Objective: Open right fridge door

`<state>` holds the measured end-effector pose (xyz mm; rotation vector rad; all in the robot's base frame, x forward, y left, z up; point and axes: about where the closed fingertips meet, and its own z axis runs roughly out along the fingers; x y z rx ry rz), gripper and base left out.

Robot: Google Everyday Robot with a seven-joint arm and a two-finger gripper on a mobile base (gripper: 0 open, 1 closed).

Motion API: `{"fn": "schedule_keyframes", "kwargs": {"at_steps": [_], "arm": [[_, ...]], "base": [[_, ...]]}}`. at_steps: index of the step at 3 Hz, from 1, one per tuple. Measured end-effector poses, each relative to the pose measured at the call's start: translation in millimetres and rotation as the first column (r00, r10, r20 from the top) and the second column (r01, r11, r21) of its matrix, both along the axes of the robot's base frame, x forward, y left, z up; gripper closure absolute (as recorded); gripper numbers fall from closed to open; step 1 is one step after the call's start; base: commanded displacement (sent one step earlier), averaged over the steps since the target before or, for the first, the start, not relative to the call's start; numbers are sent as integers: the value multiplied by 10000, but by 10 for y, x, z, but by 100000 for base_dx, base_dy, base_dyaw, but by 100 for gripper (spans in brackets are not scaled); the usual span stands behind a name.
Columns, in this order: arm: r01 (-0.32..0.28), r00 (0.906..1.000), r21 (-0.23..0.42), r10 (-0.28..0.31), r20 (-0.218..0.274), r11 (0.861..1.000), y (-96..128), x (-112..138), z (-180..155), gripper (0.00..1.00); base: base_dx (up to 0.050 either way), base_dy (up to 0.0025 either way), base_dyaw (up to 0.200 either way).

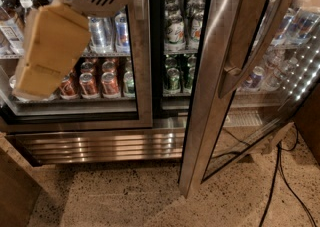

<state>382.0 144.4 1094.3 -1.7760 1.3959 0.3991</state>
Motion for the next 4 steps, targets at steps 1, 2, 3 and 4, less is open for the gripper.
{"fn": "schedule_keyframes", "kwargs": {"at_steps": [1, 2, 3, 4], "arm": [[0, 10000, 0, 0, 0, 10000, 0, 0, 0, 0], [0, 10000, 0, 0, 0, 10000, 0, 0, 0, 0], [0, 10000, 0, 0, 0, 10000, 0, 0, 0, 18], [0, 10000, 0, 0, 0, 10000, 0, 0, 0, 30]], "base": [[0, 0, 0], [0, 0, 0], [0, 0, 0], [0, 0, 0]]}}
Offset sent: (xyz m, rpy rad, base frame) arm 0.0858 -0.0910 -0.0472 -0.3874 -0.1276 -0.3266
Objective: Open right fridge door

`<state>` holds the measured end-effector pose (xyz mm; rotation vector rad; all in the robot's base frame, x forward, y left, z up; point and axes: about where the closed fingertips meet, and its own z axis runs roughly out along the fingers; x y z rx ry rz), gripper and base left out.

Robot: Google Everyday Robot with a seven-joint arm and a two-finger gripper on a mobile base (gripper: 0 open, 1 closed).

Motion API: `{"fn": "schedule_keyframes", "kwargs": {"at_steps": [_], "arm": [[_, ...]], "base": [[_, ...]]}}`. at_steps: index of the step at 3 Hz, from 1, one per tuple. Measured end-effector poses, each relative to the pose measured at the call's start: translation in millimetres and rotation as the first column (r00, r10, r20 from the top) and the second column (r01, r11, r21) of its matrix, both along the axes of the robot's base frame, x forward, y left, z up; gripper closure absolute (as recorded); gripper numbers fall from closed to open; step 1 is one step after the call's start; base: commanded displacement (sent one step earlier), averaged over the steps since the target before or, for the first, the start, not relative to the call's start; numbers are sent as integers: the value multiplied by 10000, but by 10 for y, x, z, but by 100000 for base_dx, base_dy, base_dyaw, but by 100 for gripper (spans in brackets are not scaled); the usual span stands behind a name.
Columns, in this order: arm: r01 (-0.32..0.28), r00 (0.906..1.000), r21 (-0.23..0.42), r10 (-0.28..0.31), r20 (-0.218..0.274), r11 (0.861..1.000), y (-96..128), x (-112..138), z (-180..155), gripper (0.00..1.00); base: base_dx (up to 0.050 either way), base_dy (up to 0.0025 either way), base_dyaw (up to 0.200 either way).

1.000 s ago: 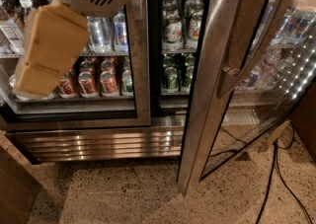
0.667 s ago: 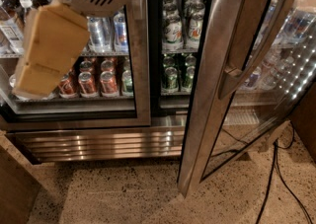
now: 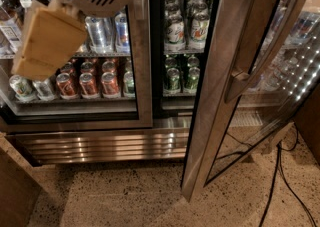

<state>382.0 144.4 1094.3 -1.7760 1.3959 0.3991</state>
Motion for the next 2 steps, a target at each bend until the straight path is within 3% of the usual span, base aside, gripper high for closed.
{"fn": "schedule_keyframes", "kwargs": {"at_steps": [1, 2], "arm": [[0, 10000, 0, 0, 0, 10000, 0, 0, 0, 43], [0, 10000, 0, 0, 0, 10000, 0, 0, 0, 47]], "base": [[0, 0, 0], [0, 0, 0]]}}
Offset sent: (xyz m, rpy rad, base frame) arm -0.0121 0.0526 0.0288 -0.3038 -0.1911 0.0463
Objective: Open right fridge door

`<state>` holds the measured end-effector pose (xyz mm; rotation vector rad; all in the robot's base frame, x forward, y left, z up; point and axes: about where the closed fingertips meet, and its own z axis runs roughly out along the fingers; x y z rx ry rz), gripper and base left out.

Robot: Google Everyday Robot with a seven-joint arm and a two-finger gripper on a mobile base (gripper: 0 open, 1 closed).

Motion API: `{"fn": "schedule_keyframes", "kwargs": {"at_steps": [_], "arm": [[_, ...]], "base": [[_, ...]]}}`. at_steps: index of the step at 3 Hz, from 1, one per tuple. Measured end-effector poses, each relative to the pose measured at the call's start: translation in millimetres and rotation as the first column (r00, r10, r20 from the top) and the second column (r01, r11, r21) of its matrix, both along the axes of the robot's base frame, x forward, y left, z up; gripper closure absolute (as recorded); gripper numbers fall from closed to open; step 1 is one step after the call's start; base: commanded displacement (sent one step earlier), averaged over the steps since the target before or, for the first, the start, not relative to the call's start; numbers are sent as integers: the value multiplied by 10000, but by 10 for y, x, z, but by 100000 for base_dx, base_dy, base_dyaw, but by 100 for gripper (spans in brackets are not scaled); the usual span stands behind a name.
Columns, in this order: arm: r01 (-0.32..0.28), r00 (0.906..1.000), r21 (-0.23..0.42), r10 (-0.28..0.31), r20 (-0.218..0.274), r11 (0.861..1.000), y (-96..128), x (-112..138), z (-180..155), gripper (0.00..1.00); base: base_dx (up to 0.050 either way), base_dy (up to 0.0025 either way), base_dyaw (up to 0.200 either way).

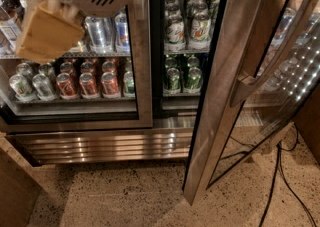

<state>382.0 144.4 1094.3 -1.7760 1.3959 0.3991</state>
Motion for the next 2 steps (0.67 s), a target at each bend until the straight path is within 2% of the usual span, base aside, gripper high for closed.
{"fn": "schedule_keyframes", "kwargs": {"at_steps": [2], "arm": [[0, 10000, 0, 0, 0, 10000, 0, 0, 0, 47]], "base": [[0, 0, 0]]}}
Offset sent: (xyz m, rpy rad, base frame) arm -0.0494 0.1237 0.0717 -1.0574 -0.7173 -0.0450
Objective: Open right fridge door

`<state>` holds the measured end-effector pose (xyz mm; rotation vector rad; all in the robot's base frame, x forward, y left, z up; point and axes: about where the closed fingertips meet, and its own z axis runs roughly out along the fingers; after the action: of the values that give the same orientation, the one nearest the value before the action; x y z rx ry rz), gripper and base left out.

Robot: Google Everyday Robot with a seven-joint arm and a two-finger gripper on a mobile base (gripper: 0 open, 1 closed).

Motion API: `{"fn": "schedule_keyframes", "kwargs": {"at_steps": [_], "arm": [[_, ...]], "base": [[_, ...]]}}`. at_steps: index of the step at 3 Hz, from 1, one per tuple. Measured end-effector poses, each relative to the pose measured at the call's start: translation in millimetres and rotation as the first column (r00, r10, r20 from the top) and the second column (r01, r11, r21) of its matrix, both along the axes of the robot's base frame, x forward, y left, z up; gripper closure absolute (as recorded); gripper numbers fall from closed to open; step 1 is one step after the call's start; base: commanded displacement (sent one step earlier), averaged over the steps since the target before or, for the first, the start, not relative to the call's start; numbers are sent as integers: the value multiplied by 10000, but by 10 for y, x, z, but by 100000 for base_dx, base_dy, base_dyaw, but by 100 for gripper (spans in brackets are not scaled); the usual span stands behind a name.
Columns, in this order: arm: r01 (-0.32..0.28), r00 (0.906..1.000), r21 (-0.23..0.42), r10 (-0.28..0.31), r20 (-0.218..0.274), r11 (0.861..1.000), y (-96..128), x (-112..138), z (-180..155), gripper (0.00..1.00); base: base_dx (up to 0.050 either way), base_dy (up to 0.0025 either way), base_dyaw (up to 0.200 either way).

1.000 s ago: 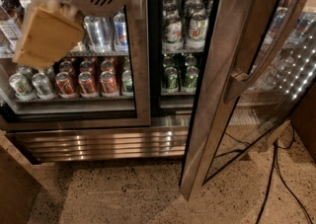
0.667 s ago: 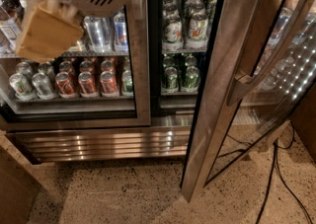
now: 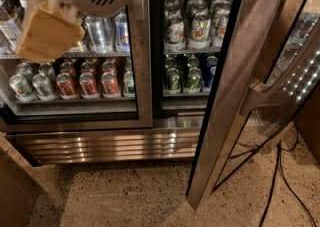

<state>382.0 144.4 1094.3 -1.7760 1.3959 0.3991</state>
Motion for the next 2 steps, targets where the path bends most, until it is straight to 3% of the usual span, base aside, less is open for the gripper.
{"fn": "schedule_keyframes", "kwargs": {"at_steps": [2], "arm": [[0, 10000, 0, 0, 0, 10000, 0, 0, 0, 47]], "base": [[0, 0, 0]]}}
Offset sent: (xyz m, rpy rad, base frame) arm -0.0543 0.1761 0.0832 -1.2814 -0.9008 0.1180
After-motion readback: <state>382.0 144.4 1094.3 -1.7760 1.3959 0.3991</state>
